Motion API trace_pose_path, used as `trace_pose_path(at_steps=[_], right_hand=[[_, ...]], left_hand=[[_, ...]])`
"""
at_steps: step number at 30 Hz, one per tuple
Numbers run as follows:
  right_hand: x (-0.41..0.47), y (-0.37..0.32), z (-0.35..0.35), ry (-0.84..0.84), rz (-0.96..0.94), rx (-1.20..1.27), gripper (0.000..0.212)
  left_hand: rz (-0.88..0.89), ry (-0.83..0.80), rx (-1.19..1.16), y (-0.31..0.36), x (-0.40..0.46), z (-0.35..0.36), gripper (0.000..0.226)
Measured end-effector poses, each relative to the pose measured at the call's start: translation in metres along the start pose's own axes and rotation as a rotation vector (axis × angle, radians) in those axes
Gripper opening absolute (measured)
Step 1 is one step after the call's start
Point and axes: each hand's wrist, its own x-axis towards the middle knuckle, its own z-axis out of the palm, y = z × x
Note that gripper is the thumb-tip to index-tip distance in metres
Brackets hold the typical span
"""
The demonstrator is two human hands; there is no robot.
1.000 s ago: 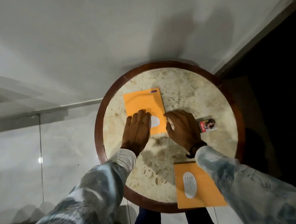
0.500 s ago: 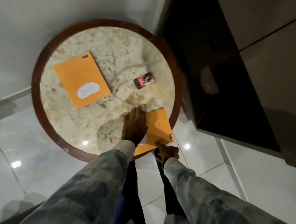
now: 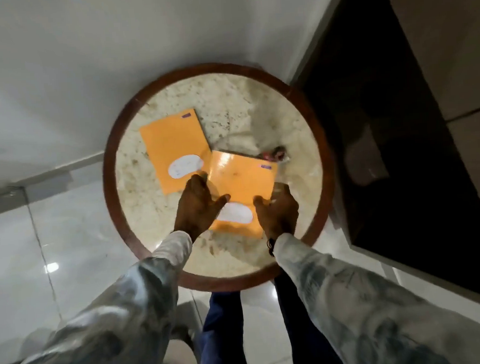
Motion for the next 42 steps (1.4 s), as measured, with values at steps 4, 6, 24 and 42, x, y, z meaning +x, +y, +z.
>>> trace_pose_path(at_steps=[4,6,24,42], right_hand=[[0.044,-0.071,0.057,-0.184,-0.213,-0.181,0.040],[0.060,-0.099,0.084,-0.235,-0.251,-0.249,0.036],[0.103,-0.146,0.131,-0.476,-0.014,0.095,0.022],[0.054,-0.126,0.125,-0.158,-0.524,0.097,0.050]], left_hand=[[-0.161,0.188,-0.092,-0.022,0.039,-0.047,0.063],[-0.211,0.219,-0.095,-0.030,0.056,-0.063,0.064],[0.132,0.172,-0.490,-0.075,0.080,-0.067,0.040],[0.060,0.507,-0.499,-0.062,0.069,-0.054,0.053]])
